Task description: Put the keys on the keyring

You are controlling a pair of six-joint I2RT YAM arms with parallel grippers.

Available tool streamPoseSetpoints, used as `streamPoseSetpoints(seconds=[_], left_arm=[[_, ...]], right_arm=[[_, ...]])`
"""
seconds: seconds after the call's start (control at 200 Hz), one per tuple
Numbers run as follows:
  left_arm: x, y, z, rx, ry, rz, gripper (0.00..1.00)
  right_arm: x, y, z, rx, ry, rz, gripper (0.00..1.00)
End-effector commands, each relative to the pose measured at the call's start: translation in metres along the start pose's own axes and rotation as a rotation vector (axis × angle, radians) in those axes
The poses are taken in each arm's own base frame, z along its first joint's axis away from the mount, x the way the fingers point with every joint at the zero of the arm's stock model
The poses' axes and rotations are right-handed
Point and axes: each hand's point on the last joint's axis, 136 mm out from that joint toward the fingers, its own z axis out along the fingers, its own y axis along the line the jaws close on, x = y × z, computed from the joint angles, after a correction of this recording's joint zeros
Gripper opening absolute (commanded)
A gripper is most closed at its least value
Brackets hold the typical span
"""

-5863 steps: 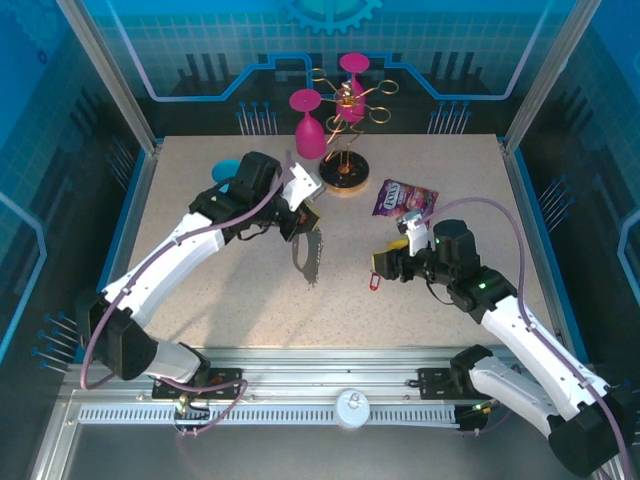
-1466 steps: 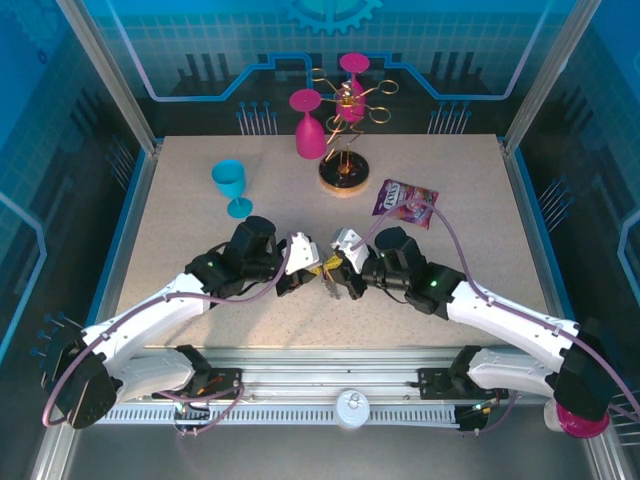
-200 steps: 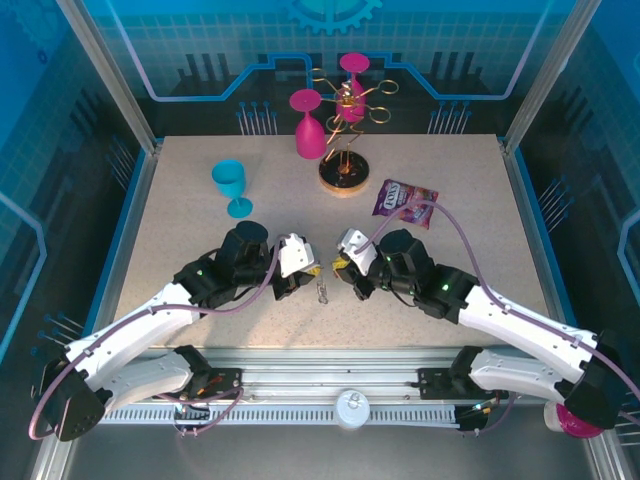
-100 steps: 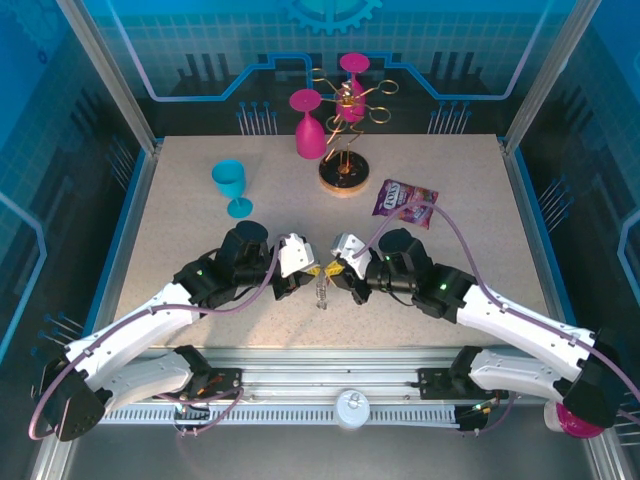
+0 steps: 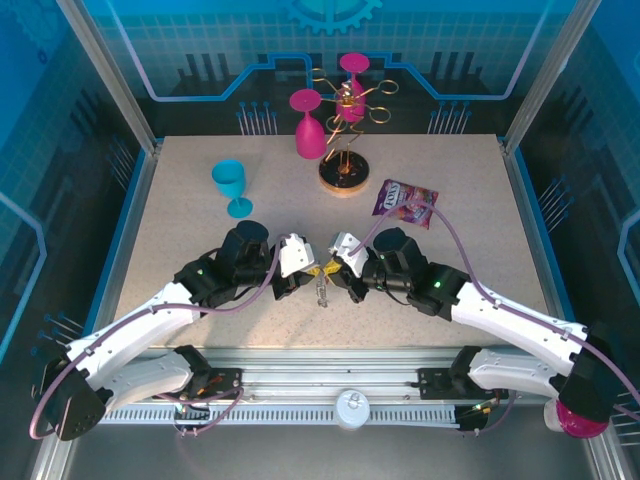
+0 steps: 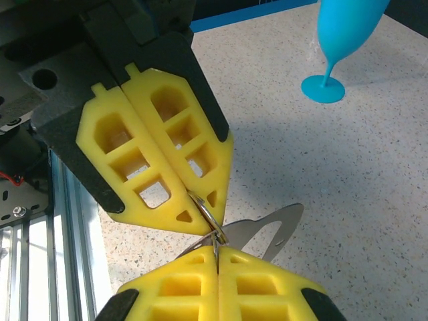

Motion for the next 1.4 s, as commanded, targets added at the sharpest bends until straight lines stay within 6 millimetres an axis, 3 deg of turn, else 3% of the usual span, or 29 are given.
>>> streamPoseSetpoints(seconds=[0.0,0.29,0.475,0.881,1.396], left_arm=[[-0.016,-0.007,-0.005,0.044,-0.044,0.055,0.00],[-0.010,-0.003,0.001,0.035,-0.015,0.065,0.00],[-0.010,-0.003,0.001,0.035,-0.014,0.079,0.00],[-0.016,-0.011,-0.004,0.044,-0.071,0.189,0.00],[-0.018,0.000,-0.004,-0.086,-0.096,0.317,0.00]], right_arm=[[-0.024,-0.005,-0.002,0.034,-0.068,0.023,0.00],[-0.029,0.001,-0.003,-0.003,-0.113,0.032,0.00],[-0.024,-0.007,-0.002,0.038,-0.096,0.069,0.00],[-0.024,-0.031,-0.001,0.163,-0.083,0.273,0.00],[-0.036,-0.031,0.001,0.127,-0.175,0.516,0.00]])
